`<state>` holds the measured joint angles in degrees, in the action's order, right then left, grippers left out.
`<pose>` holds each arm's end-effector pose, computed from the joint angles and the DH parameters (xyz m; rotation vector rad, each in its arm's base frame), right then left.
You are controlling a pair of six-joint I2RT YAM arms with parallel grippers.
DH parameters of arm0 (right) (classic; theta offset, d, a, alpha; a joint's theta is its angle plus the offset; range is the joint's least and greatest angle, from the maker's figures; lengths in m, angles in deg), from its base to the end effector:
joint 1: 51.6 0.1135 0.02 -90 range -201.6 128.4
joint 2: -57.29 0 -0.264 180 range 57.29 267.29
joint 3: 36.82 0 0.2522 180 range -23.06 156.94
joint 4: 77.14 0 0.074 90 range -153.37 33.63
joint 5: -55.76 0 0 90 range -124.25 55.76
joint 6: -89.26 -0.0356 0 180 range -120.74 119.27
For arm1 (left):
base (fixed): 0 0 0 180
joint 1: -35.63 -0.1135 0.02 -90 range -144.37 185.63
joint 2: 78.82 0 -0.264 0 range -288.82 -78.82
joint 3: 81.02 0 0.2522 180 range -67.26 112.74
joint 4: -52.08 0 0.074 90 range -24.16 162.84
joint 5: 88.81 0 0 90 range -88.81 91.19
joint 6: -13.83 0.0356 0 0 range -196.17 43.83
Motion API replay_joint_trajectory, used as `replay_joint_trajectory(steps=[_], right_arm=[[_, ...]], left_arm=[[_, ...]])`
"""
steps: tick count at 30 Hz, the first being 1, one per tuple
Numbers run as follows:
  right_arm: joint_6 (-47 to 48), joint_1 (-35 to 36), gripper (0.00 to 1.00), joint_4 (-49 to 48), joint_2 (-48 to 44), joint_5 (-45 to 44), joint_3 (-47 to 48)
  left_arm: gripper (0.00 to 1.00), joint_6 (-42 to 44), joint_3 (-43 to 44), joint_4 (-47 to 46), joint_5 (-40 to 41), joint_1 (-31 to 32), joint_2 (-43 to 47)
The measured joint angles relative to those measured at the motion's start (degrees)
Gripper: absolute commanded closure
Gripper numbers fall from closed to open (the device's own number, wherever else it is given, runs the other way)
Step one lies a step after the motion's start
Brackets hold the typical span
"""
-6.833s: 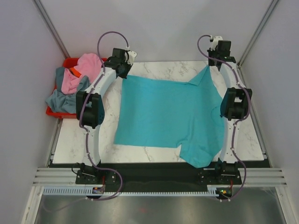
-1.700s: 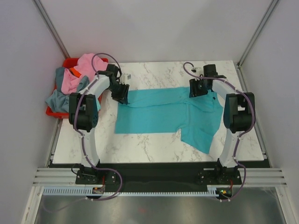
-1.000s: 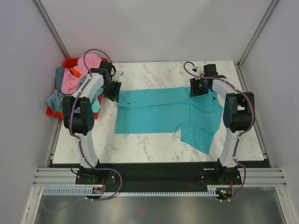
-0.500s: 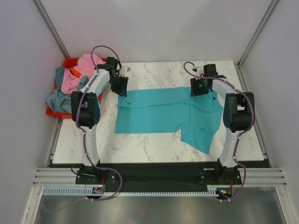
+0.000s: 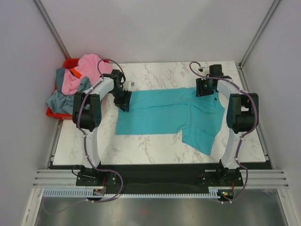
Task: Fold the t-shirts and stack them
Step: Fold the tshirt
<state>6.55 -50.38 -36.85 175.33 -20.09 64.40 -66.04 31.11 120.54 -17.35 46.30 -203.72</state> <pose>0.4442 0.0182 0.1824 -0.2816 2.5293 0.2755 0.4238 -0.0914 0.1678 0.5693 2.8974 -0.4830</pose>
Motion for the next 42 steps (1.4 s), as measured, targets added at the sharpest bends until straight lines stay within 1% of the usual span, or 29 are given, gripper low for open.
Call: replay_joint_trajectory(steps=[4,9,15,20,29,31,35,42], right_arm=[[0.0,-0.3,0.48,-0.1,0.0,-0.1,0.0],[-0.1,-0.3,0.49,-0.2,0.0,0.0,0.1],[0.3,-0.2,0.51,-0.2,-0.2,-0.1,0.1],[2.3,0.1,0.52,1.1,-3.8,-0.5,-4.0],[5.0,0.3,0.52,4.0,-16.5,-1.6,-10.3],[5.0,0.3,0.53,4.2,-18.5,-1.6,-11.5],[5.4,0.6,0.54,4.3,-19.6,-1.6,-14.3],[7.8,2.3,0.55,5.7,-19.7,-4.0,-20.7]], left_arm=[[0.63,0.0,-4.6,0.8,0.0,0.0,3.3],[0.65,0.0,-5.1,1.1,-0.1,0.0,5.1],[0.65,0.4,-1.4,2.1,-2.6,0.0,5.9],[0.65,0.4,1.5,1.7,-3.1,0.0,5.8],[0.65,0.4,4.4,1.0,-4.1,0.0,0.2],[0.65,0.4,5.0,1.0,-4.3,0.0,-1.0],[0.65,0.3,6.1,0.9,-4.5,0.0,-2.9],[0.65,0.3,6.6,0.8,-4.5,0.0,-3.0]])
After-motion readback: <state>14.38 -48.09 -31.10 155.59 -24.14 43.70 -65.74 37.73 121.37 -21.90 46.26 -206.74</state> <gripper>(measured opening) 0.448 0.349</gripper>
